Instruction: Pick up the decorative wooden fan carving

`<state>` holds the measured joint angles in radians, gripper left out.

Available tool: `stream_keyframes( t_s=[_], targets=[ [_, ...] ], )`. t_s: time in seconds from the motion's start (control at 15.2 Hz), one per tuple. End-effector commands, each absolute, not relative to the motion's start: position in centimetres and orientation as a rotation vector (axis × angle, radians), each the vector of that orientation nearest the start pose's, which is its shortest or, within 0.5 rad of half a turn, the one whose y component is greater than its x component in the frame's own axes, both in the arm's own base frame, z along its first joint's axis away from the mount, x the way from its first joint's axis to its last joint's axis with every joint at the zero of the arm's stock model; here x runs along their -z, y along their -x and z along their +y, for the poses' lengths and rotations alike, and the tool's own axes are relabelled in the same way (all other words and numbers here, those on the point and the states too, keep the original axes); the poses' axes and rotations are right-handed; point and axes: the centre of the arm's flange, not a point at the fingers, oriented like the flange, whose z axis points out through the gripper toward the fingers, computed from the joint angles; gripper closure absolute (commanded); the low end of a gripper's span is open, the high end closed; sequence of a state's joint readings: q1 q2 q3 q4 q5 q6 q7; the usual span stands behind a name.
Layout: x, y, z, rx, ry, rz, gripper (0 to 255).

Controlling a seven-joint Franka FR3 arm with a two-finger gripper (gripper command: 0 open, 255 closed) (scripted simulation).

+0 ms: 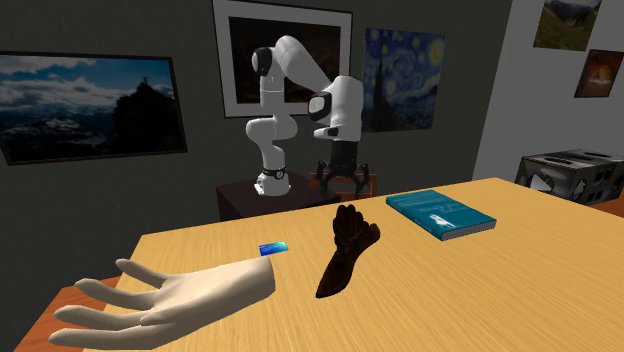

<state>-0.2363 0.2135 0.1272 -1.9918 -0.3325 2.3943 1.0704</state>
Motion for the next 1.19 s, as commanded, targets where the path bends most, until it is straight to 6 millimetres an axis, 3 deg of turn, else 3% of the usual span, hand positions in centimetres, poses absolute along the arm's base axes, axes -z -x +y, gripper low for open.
stream_keyframes(
  t_s=[0.0,0.59,0.66,1.12],
  targets=[
    [-35.9,-62.3,-8.0,0.446,2.828,1.558,0],
    [-31.9,-62.3,-8.0,0.446,2.828,1.558,0],
    [-32.0,-62.3,-8.0,0.446,2.828,1.558,255],
    [-32.0,-62.3,-8.0,0.446,2.828,1.558,255]
  ],
)
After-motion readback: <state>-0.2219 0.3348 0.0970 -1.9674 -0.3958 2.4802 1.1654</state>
